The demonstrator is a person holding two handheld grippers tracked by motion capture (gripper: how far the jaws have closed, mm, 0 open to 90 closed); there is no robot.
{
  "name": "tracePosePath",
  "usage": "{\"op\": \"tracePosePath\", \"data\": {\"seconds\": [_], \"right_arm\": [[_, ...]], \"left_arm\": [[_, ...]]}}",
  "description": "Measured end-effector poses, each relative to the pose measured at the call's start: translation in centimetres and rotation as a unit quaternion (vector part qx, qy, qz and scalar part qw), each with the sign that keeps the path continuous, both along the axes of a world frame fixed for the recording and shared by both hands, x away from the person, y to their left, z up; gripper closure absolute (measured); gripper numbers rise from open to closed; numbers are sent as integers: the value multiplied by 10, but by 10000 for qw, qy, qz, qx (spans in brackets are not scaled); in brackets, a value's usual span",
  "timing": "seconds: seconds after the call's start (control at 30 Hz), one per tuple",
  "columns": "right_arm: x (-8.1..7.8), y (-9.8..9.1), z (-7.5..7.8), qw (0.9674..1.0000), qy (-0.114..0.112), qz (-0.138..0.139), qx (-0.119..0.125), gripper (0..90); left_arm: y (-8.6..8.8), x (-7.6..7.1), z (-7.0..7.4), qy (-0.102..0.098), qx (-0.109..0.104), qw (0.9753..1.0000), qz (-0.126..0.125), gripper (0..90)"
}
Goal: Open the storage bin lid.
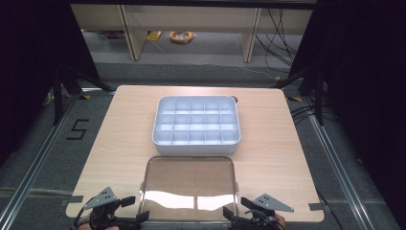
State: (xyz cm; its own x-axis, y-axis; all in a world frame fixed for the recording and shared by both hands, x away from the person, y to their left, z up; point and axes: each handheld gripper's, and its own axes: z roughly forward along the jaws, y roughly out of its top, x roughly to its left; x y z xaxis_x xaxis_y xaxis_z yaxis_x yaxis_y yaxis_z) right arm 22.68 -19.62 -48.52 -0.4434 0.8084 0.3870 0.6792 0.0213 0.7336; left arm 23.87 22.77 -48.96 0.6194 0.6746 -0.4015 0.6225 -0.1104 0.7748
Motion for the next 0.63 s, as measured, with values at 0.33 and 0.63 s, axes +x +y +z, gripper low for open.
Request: {"op": "tracePosePath", "data": {"seconds": [0.33,0.63], "right_arm": [[2,-4,-4,9998,-65,185,-65,211],[7,-6,-5,9999,142,42,-52,212]], "left_arm": [[2,2,-1,147,29,9999,4,149],[6,11,-6,364,-22,9993,130,148]]}}
